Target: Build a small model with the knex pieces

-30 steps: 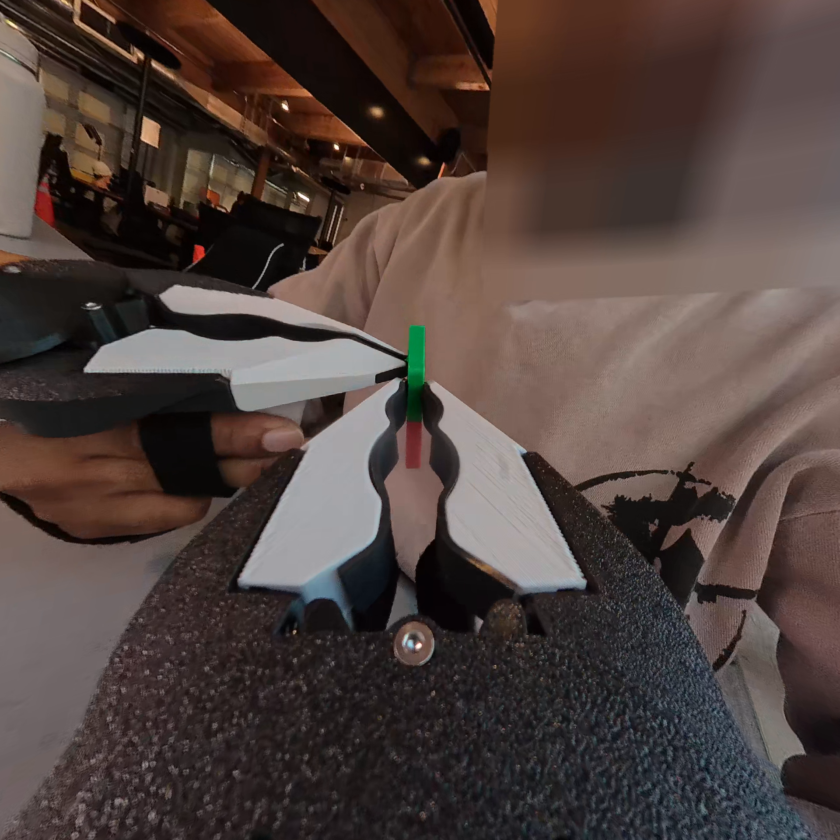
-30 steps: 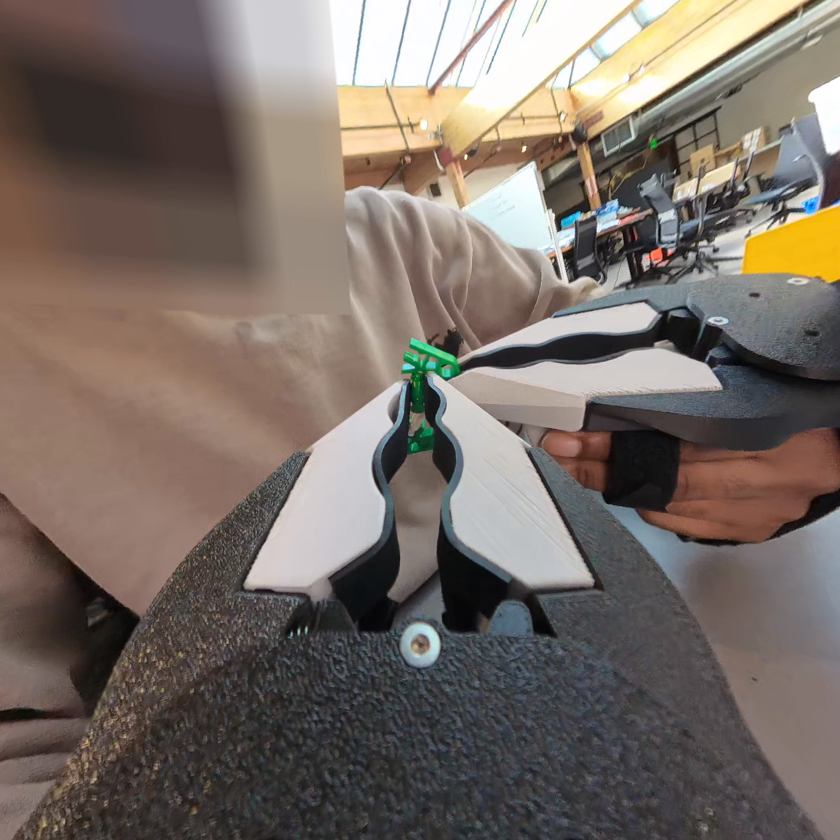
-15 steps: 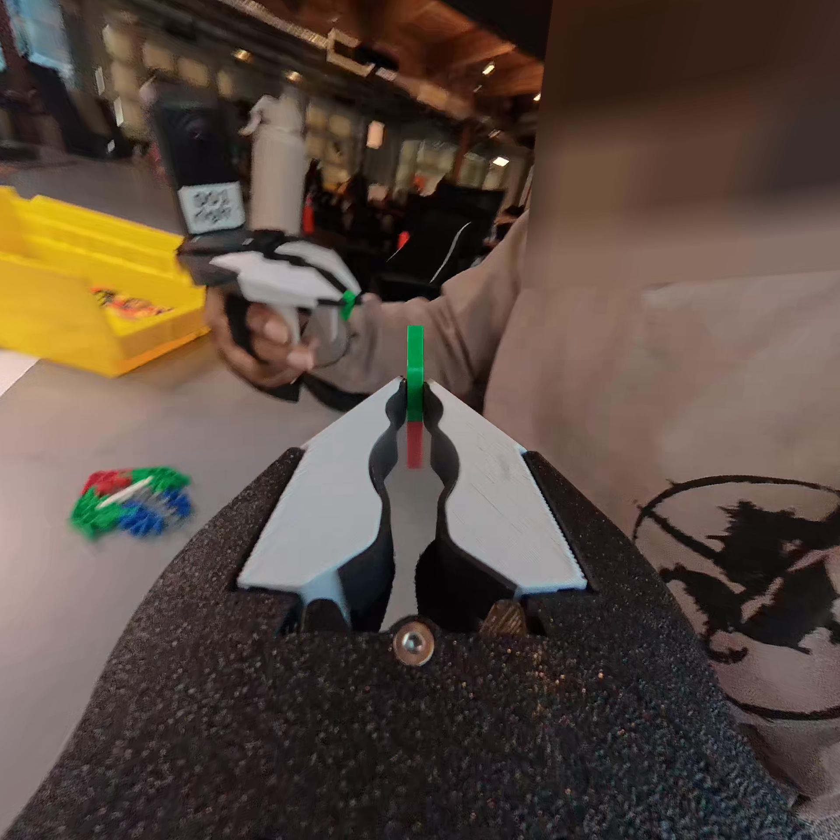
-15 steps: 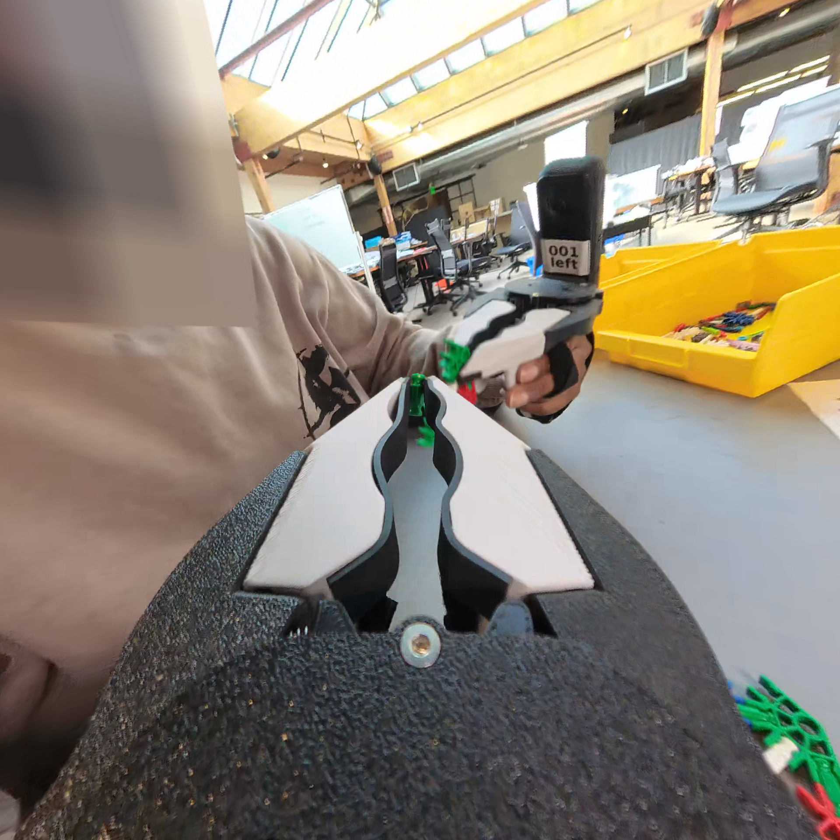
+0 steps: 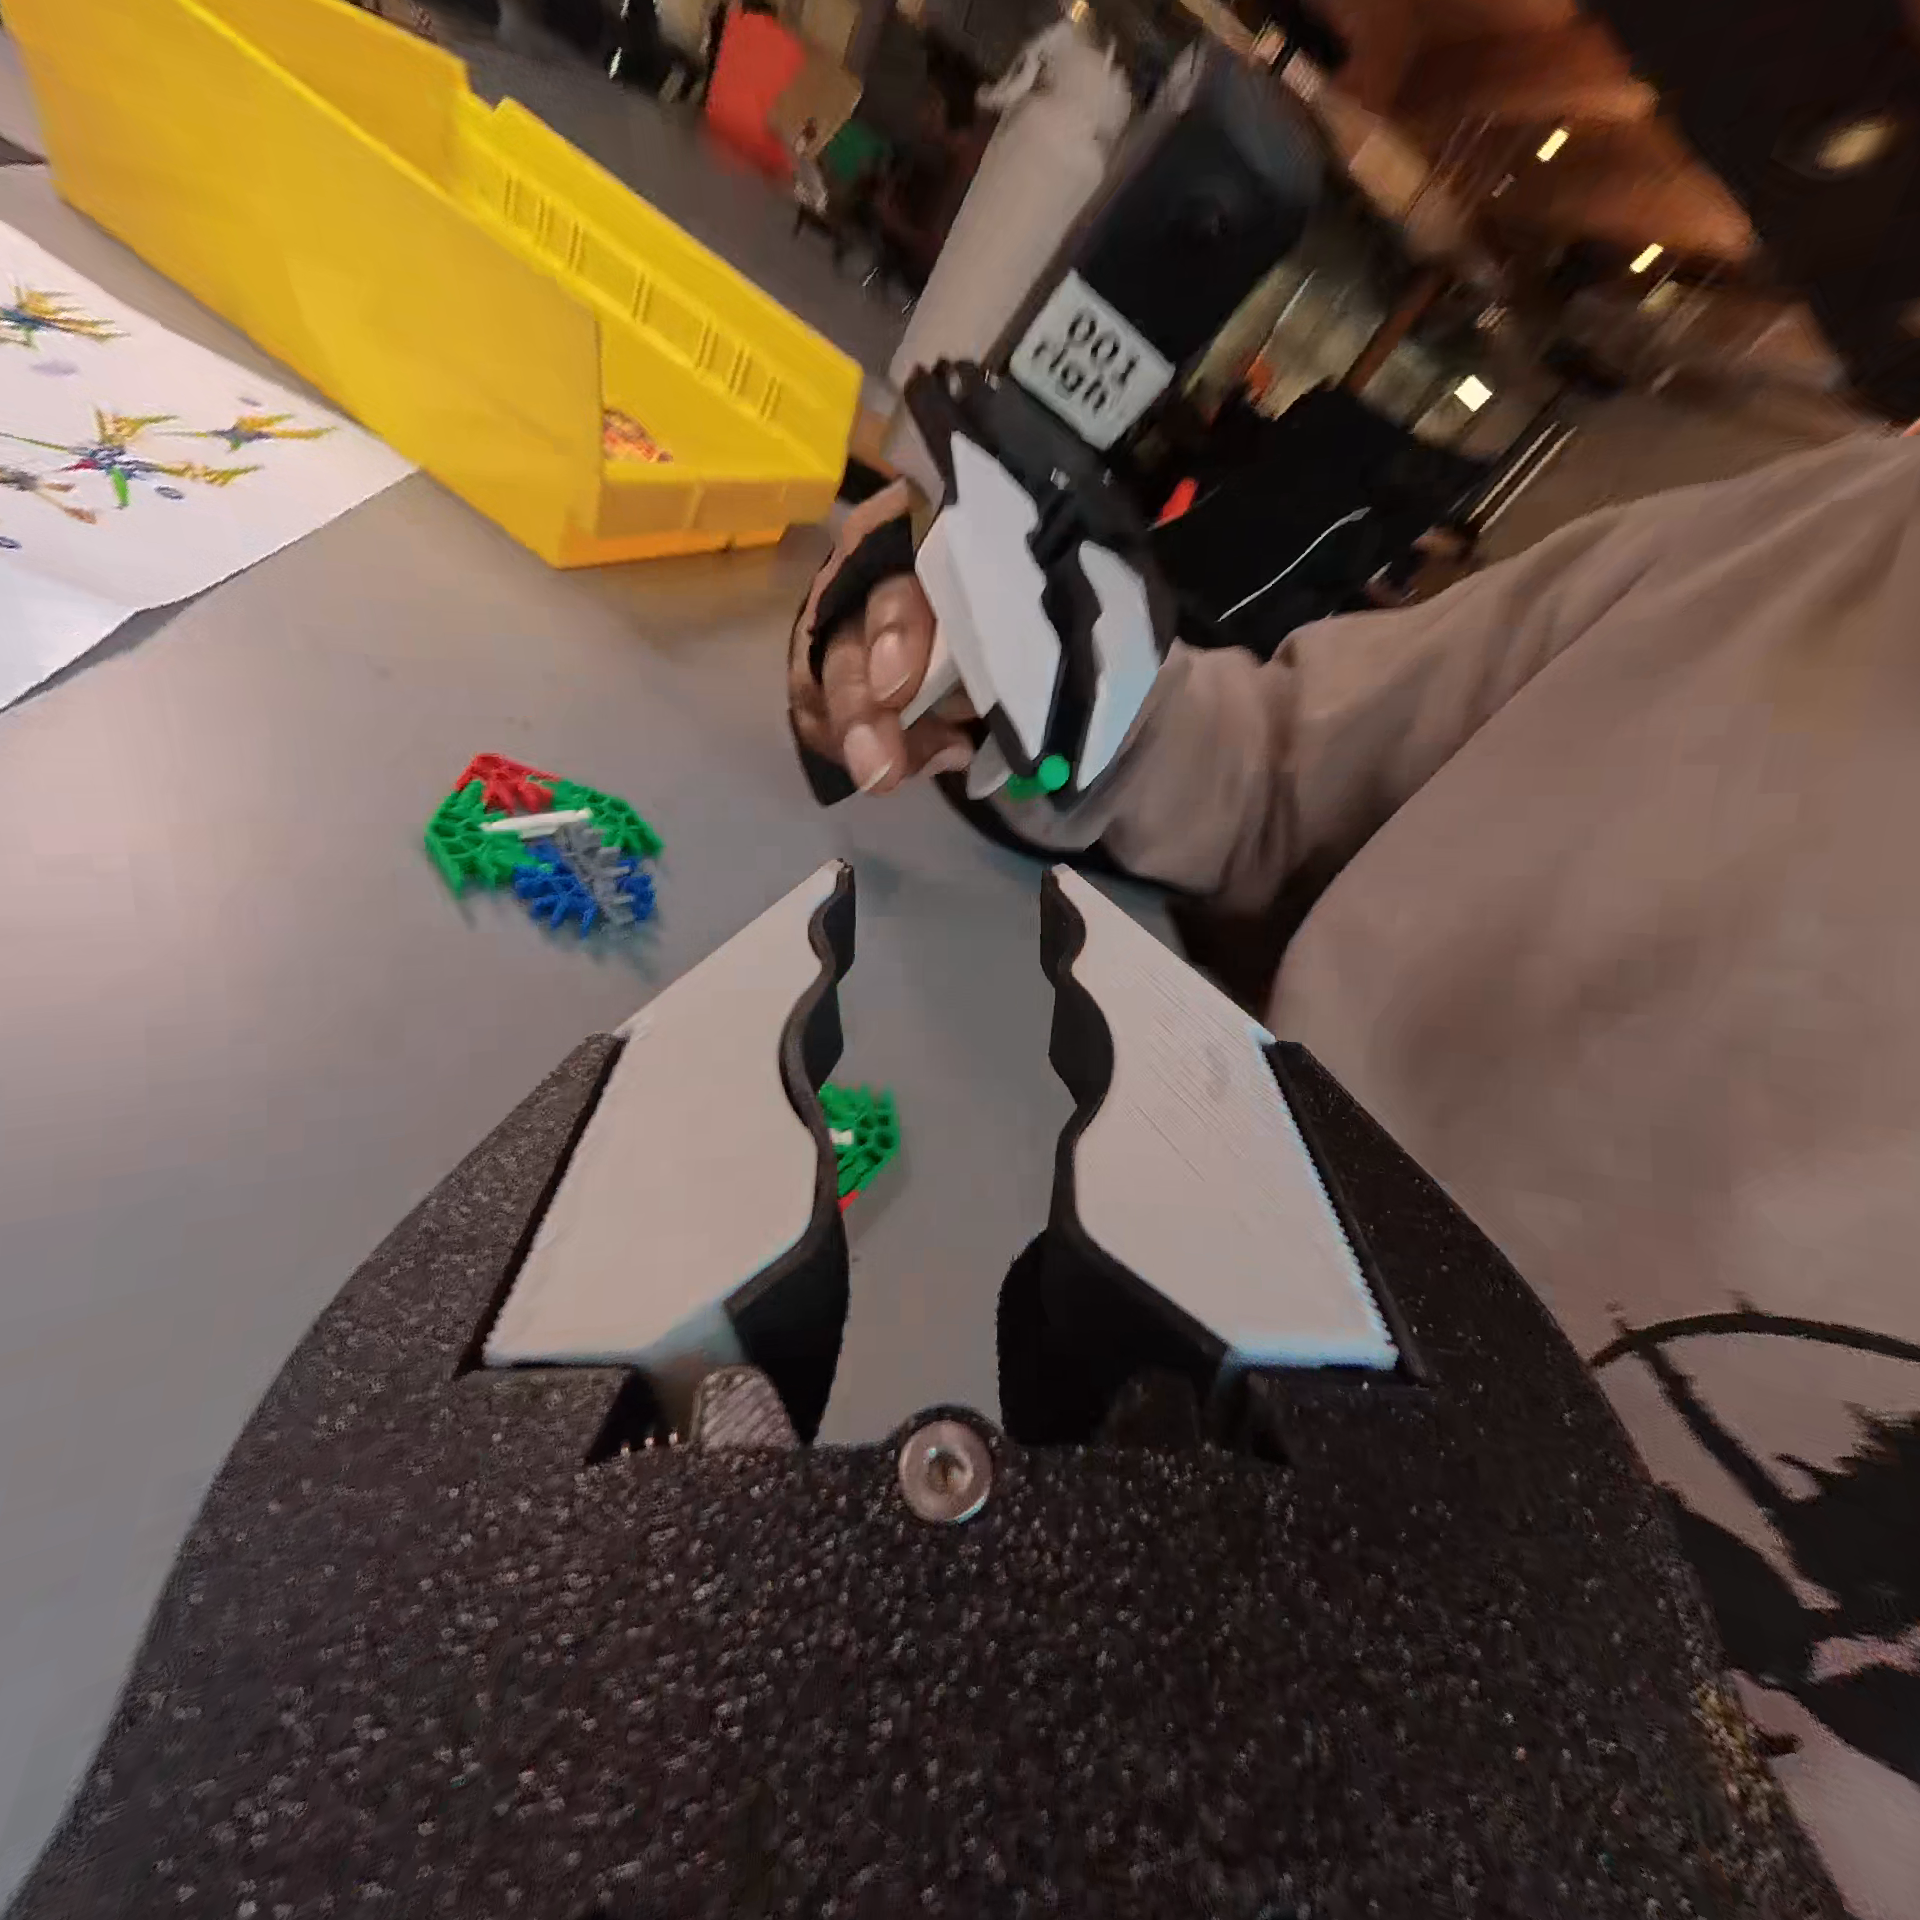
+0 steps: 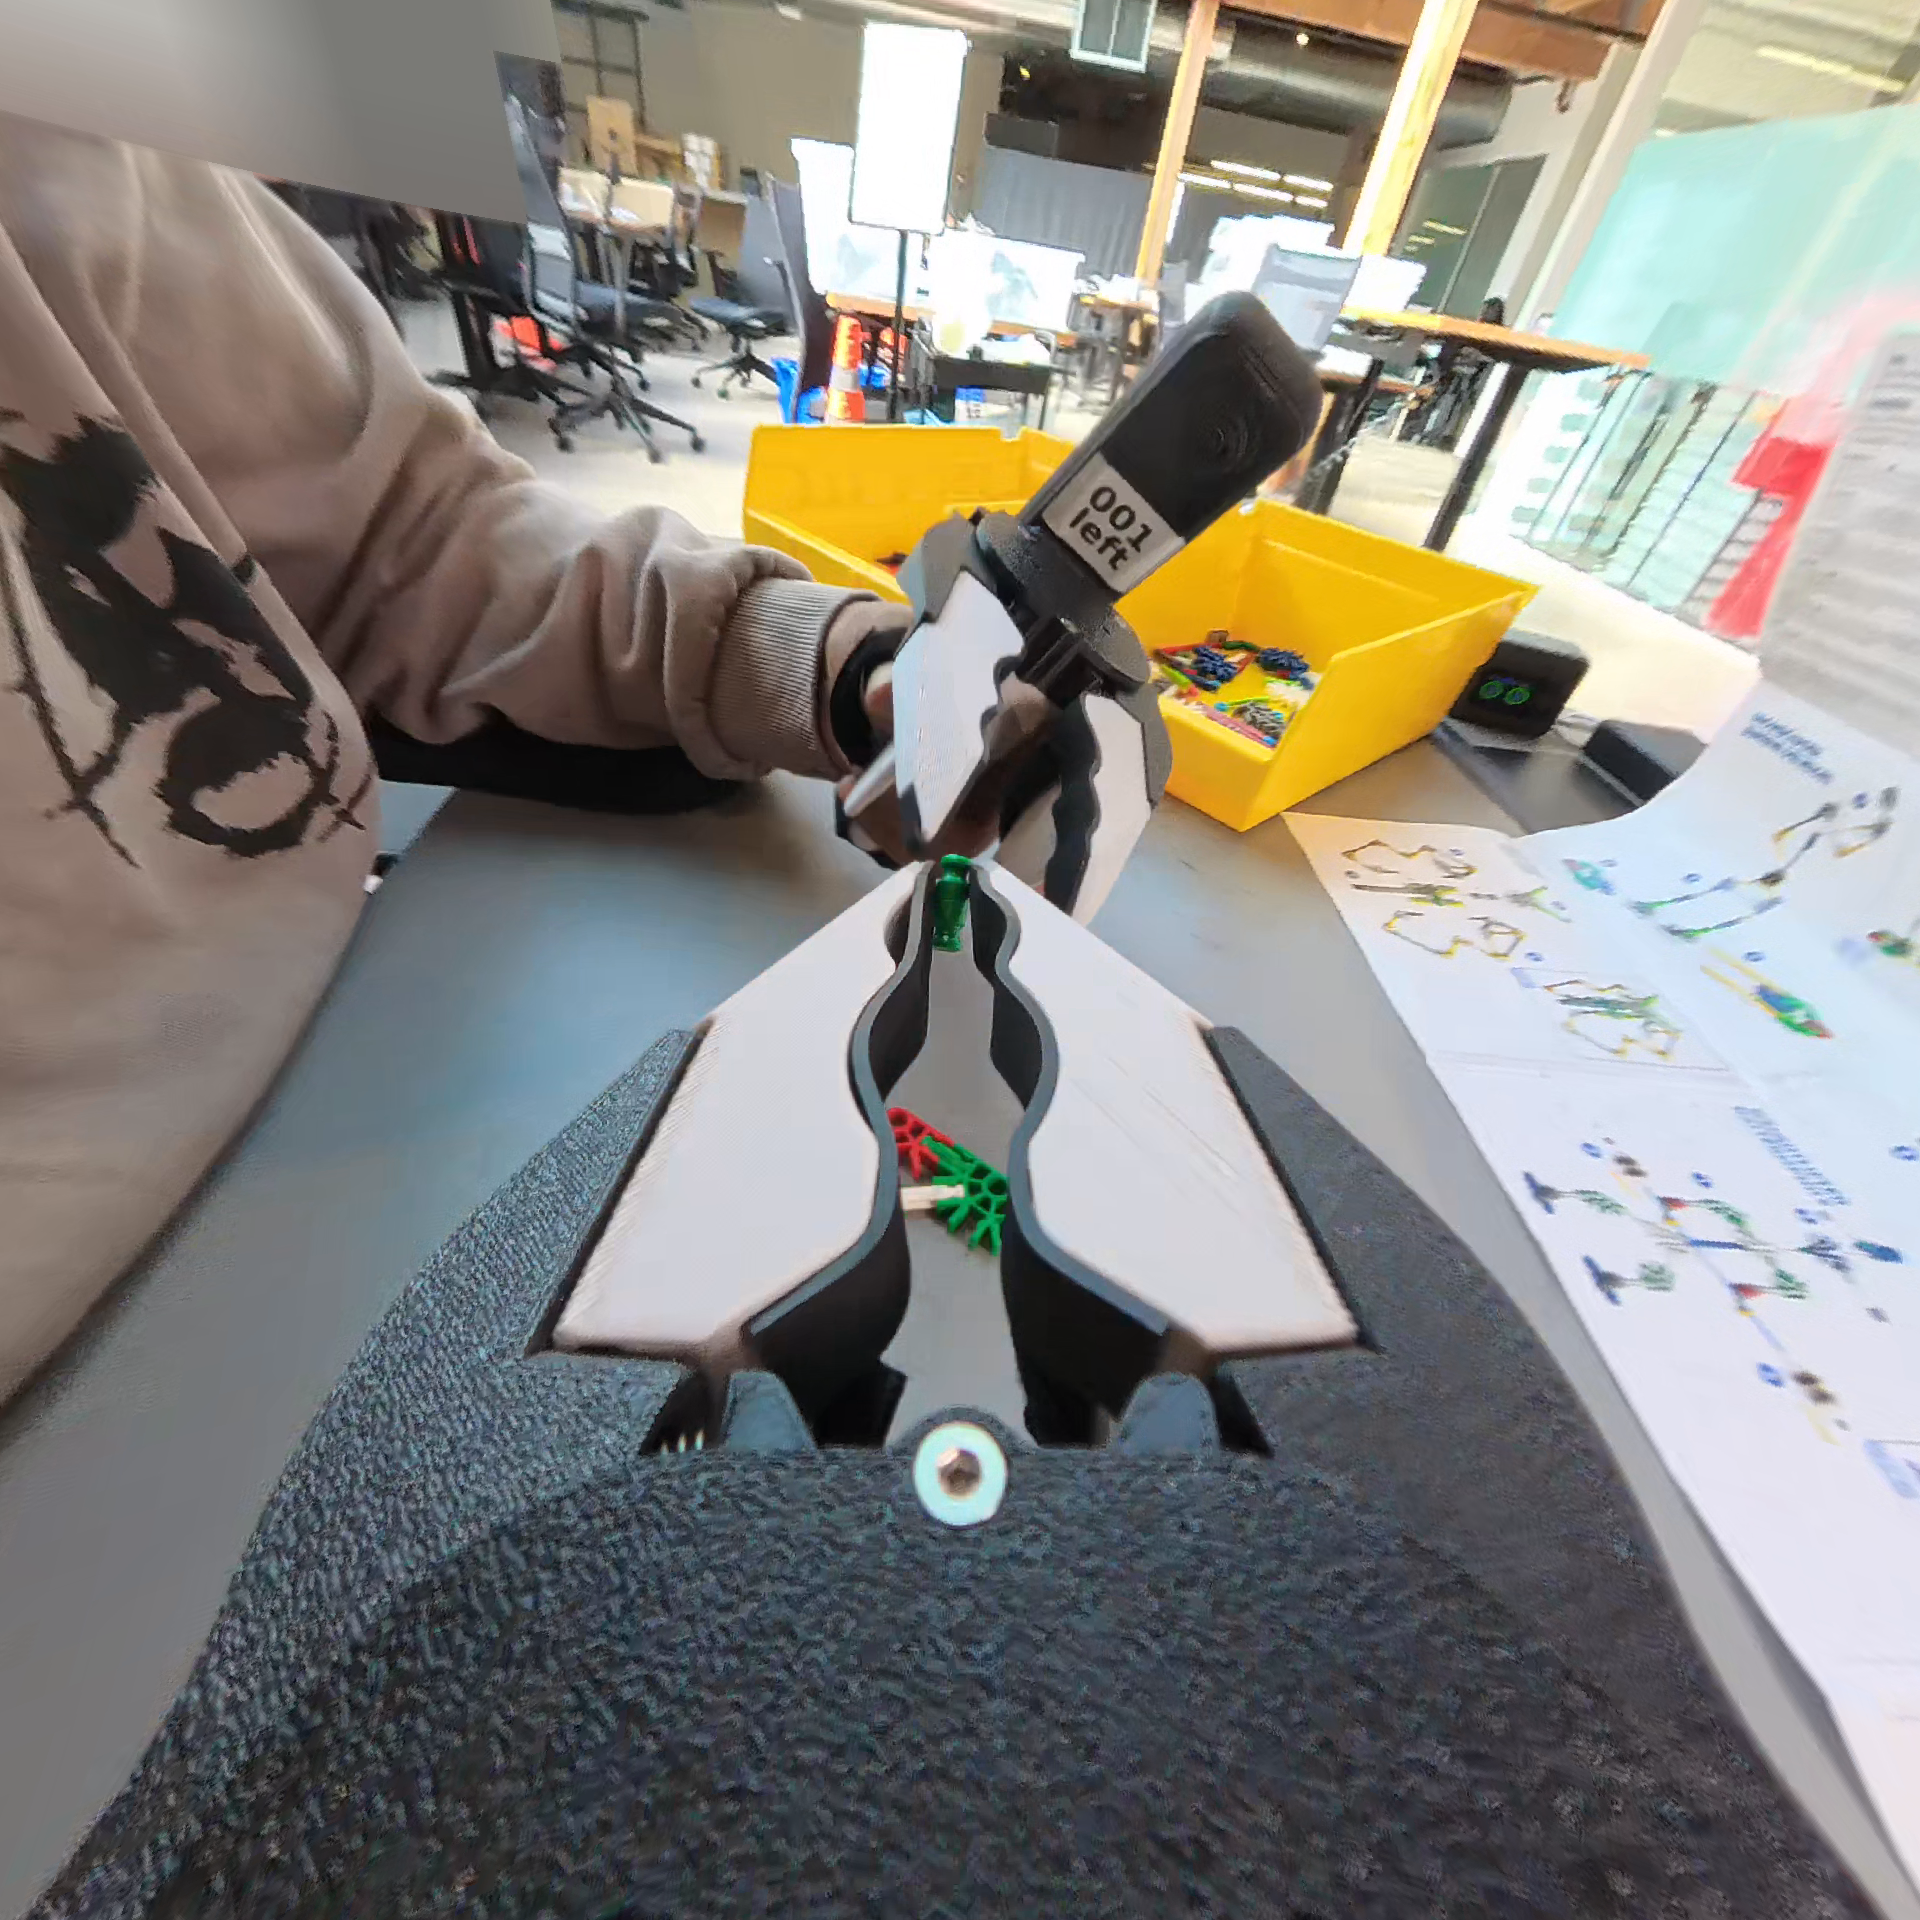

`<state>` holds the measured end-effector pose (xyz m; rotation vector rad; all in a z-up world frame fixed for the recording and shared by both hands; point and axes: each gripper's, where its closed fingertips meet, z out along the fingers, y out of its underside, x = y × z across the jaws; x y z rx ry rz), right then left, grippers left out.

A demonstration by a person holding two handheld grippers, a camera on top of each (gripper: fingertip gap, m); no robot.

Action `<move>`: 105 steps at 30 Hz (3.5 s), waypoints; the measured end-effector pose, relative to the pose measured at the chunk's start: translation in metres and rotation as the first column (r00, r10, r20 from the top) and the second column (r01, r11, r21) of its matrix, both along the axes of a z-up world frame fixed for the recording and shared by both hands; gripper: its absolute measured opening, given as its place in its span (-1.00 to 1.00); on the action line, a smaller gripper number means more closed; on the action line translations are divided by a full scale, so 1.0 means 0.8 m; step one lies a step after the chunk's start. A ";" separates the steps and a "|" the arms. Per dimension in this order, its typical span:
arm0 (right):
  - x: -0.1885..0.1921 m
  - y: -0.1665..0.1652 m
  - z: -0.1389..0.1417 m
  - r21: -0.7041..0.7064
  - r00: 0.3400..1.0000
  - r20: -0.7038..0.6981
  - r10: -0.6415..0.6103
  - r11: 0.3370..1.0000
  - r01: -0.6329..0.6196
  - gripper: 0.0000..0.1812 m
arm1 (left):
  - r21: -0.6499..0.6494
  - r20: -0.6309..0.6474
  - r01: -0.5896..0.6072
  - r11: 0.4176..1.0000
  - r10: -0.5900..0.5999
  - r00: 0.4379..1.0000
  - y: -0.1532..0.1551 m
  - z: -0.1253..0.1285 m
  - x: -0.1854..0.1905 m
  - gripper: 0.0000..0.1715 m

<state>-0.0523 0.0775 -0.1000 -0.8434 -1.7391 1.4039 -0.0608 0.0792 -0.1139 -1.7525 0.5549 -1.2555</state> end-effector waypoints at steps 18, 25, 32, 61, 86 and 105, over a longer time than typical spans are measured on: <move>-0.009 -0.010 -0.001 0.334 0.983 -0.141 -0.114 0.930 0.155 -0.93 | -0.083 0.245 0.130 0.988 -0.106 0.964 -0.011 0.023 0.017 -0.88; -0.014 0.032 0.003 0.310 0.955 -0.155 -0.254 0.905 0.291 -0.75 | 0.062 -0.040 -0.197 0.978 0.200 0.979 0.024 0.020 -0.049 -0.95; -0.022 0.049 -0.013 0.266 0.949 -0.086 -0.304 0.911 0.316 -0.71 | 0.447 -0.273 -0.662 0.602 0.796 0.540 0.037 0.072 -0.242 -0.95; -0.031 0.064 -0.032 0.160 0.936 0.013 -0.352 0.925 0.346 -0.77 | 0.542 -0.705 -0.802 0.251 0.655 -0.271 -0.097 0.026 -0.496 -0.95; -0.016 0.041 -0.095 0.167 0.896 0.379 -0.232 0.969 0.180 -0.55 | 0.293 -0.573 -0.330 0.897 0.442 0.690 0.029 -0.017 -0.125 -0.63; 0.023 -0.008 -0.151 0.284 0.795 0.598 -0.103 0.955 -0.090 -0.59 | -0.047 -0.677 0.013 0.999 -0.041 0.735 -0.015 -0.126 0.004 -0.64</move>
